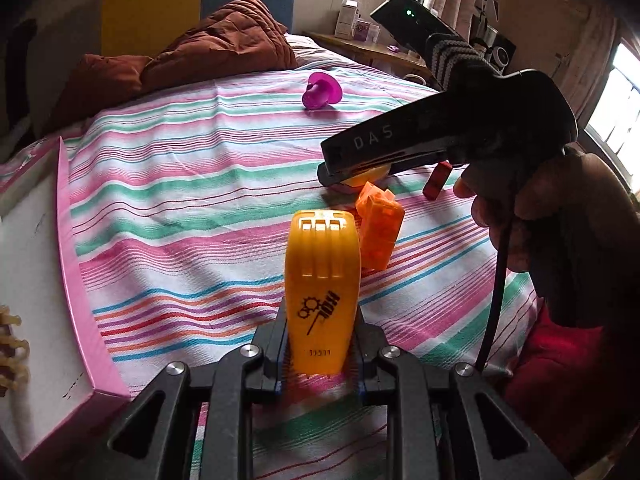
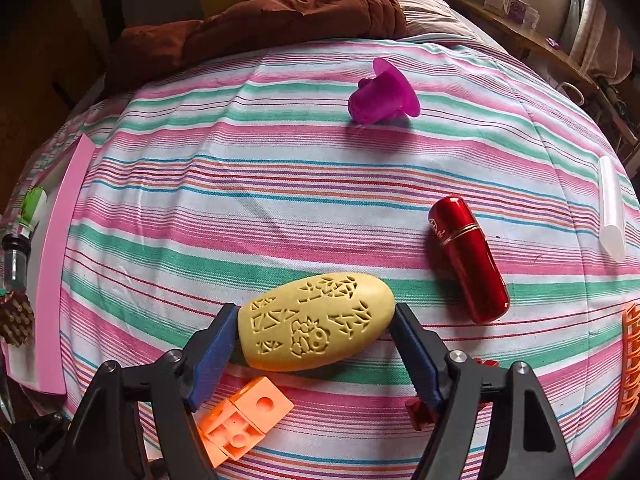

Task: Organize rigid objects
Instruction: 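Lift the orange toy with the left gripper while the right grasps the yellow-purple oval toy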

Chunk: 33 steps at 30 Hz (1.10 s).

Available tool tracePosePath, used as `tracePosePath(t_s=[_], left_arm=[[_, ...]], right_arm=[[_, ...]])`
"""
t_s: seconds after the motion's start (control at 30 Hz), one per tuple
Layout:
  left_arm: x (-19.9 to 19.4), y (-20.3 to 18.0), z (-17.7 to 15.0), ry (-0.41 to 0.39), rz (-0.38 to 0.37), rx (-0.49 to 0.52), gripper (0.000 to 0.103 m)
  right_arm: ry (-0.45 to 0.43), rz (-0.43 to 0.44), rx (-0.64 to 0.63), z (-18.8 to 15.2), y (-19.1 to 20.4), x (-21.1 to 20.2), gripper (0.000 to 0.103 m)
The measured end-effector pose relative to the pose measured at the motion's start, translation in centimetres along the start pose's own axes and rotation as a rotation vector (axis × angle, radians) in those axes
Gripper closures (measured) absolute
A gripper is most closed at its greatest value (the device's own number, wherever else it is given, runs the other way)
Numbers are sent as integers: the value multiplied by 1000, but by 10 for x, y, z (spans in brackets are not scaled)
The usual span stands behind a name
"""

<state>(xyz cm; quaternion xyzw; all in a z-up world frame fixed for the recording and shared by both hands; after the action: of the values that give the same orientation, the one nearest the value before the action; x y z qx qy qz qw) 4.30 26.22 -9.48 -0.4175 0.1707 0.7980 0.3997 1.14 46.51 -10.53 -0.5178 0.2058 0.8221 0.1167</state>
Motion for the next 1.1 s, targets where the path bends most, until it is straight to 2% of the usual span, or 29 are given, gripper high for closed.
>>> tracePosePath(t_s=[0.1, 0.13, 0.2, 0.23, 0.3, 0.53, 0.63, 0.83, 0.9, 1.0, 1.07, 1.1], left_arm=[[-3, 2, 3, 11, 8, -27, 79], [-7, 1, 4, 6, 14, -23, 79], [-17, -1, 8, -25, 34, -10, 79], [-21, -1, 10, -34, 37, -12, 79], [-32, -2, 12, -46, 40, -26, 79], [-46, 13, 20, -69, 63, -61, 79], [-55, 21, 17, -74, 67, -82, 79], [-69, 31, 15, -91, 73, -107, 79], [-73, 33, 14, -96, 73, -113, 79], [-77, 37, 14, -99, 76, -125, 79], [-81, 41, 15, -110, 82, -134, 79], [-83, 44, 16, -113, 89, -138, 79]], right_arm=[[-6, -18, -18, 0, 1, 2, 26], [3, -13, -18, 0, 0, 4, 39], [-10, -56, -46, 0, 2, 4, 51], [-13, -52, -36, 1, 0, 3, 56], [-16, -48, -22, 3, -5, 3, 59], [-14, -35, -13, 6, -8, 3, 56], [-12, 45, 48, 8, -15, 5, 43], [-82, 268, 249, 12, -46, -10, 36], [-94, 264, 288, 14, -55, -11, 36], [-107, 212, 316, 11, -52, -15, 36], [-96, 166, 275, 12, -48, -11, 59], [-84, 117, 230, 13, -43, -8, 64]])
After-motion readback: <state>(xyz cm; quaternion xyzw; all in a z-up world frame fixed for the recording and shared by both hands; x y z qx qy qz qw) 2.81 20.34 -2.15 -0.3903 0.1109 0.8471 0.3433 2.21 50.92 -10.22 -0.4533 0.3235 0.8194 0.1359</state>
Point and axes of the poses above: each gripper's, at about its wrist camera, not at the fingertips, and x roughly the way its jaws point, y to its left, z to its top, the point moved 1 cm from there along x, roughly the way its jaws point, and after that the axes turned 8 degrees about z, right-handed, at the moved point
